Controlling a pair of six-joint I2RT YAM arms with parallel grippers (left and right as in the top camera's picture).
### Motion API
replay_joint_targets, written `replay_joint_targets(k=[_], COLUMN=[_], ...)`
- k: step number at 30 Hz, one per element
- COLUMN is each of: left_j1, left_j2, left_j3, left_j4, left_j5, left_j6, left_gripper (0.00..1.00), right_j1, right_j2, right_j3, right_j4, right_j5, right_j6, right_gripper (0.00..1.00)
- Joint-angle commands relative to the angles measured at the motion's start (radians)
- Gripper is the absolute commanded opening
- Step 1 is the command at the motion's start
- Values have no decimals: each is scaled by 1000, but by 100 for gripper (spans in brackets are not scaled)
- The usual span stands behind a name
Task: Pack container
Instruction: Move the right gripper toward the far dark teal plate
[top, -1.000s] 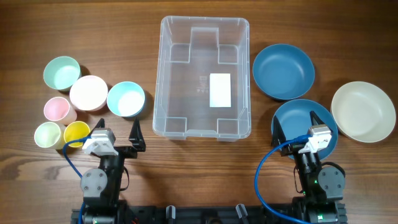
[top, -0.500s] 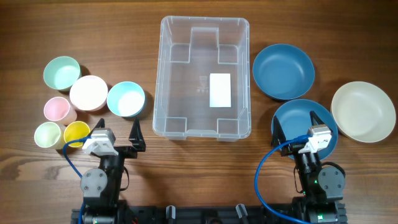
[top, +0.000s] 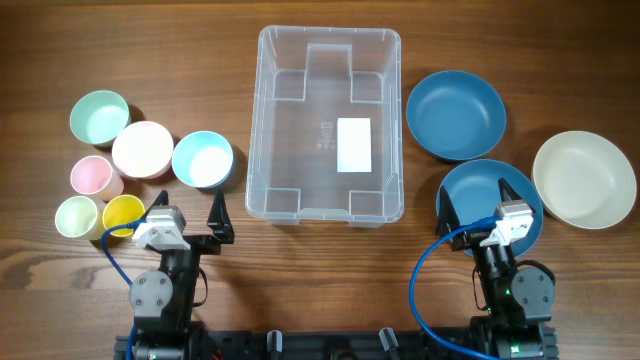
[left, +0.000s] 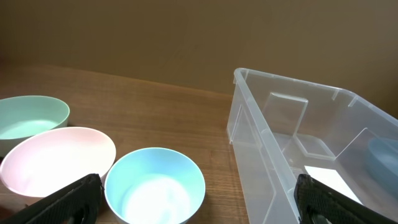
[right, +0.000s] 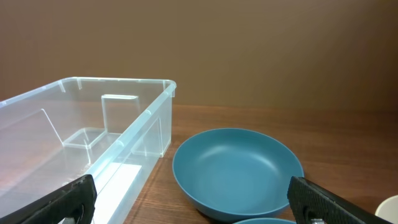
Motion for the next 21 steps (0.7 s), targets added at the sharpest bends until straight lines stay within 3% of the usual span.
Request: replay_joint_targets(k=[1,5,9,12,14,16,17,18,21], left_j1=[-6,-5,-5,-5,-5,-5,-5,-5,-5], left_j2=[-6,-6,48,245,443,544,700,756,782], left_j3=[-6,29,190,403,595,691,845,904,929], left_j4=[10,-16,-208,-309,-439,-523,-667,-724,-746], left_j5=[11,12,8,9,9,9,9,9,9], left_j6=[-9,-86,-85,-85,-85,-85,-85,-85,-85], left_gripper=[100,100,100,100,100,100,100,100,100], right_j1=[2,2,2,2,-1,-25,-117,-188,-278], right_j2=[1,2,73,331,621,828,1139,1320,1592], right_j3=[0,13,103,315,603,845,1217,1429,1723], right_j4=[6,6,11,-3,-157,-342,-637,-812,-1035], right_j5=[-2,-10,-21,-21,-20,-12,-81,-169,-219], right_j6=[119,276,269,237,128,114,119,118,113], right_gripper=[100,100,100,100,100,100,100,100,100])
